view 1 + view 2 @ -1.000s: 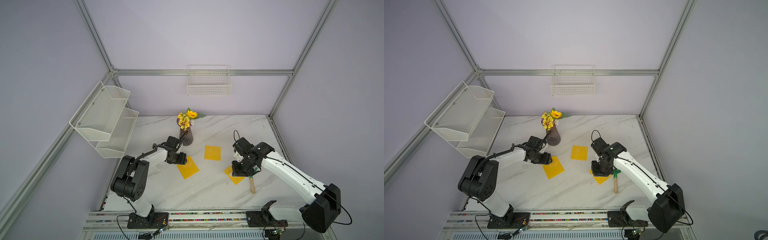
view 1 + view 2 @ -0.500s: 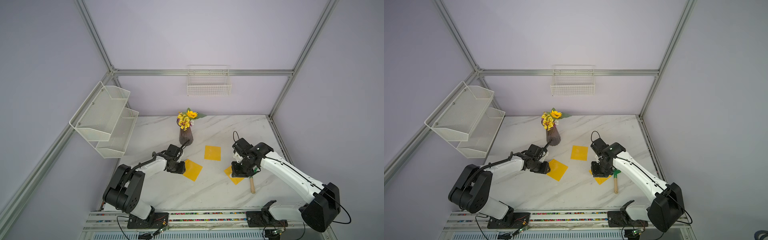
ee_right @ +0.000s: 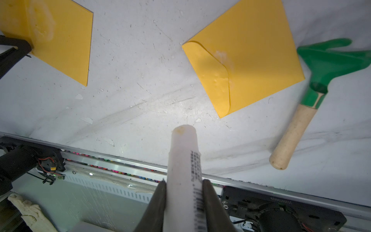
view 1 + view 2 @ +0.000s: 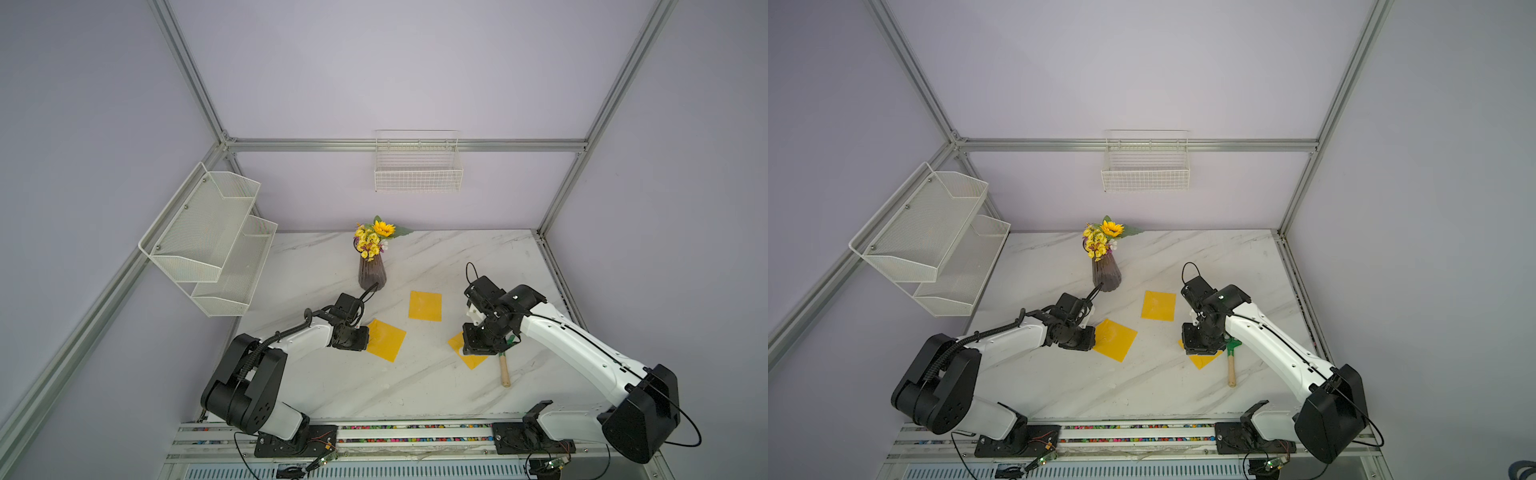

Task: Seal the envelope with a glue stick
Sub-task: Adjust the envelope at the center of the board.

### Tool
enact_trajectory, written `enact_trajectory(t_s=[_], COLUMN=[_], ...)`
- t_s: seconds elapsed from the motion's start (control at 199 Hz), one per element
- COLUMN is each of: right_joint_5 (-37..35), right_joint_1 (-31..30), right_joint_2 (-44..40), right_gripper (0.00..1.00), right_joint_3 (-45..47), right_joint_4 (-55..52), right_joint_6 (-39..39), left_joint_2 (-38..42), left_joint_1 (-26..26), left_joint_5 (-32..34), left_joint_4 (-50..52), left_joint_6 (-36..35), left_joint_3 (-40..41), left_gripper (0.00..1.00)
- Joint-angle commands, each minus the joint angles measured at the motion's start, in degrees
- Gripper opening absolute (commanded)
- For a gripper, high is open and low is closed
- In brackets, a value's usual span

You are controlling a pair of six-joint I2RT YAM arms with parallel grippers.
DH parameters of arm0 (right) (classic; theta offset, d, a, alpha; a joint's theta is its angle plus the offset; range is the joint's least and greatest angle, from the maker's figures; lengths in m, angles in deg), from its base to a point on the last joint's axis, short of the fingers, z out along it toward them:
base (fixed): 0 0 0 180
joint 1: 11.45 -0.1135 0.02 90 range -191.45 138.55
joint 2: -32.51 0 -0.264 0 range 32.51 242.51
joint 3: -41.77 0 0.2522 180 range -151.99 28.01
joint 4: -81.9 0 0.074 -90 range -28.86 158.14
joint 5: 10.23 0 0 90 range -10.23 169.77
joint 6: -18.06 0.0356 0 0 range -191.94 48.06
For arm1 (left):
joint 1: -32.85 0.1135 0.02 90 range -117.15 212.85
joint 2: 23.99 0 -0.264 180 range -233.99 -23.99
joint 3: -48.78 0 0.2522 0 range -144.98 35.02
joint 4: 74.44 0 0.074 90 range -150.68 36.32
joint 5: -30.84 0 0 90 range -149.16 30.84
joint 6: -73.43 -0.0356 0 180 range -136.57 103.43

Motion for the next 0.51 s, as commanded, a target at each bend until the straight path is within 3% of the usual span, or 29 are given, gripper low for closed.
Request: enact_trajectory(t_s=[0.0, 0.276, 0.501], right_joint_5=[0.7, 1.1, 3.1], right_joint_1=[0.3, 0.2, 0.0], right_joint_2=[-0.1, -0.3, -1.1], right_gripper=[0.0, 0.0, 0.0], right_joint_3=[-1.3, -0.7, 0.7], right_joint_4=[0.7, 0.6, 2.6], right_joint_6=[0.8, 0.6, 2.0], left_joint_2=[-0.9, 0.8, 7.9], left_joint_1=[-0.5, -2.8, -11.9], left_joint_5=[1.5, -1.7, -8.1], left_joint_4=[0.1, 0.1, -6.5], left_joint_6=[1.0, 1.0, 8.8], left_joint_3=[0.6, 1.0, 6.5], left_gripper=[0.12, 0.0, 0.0])
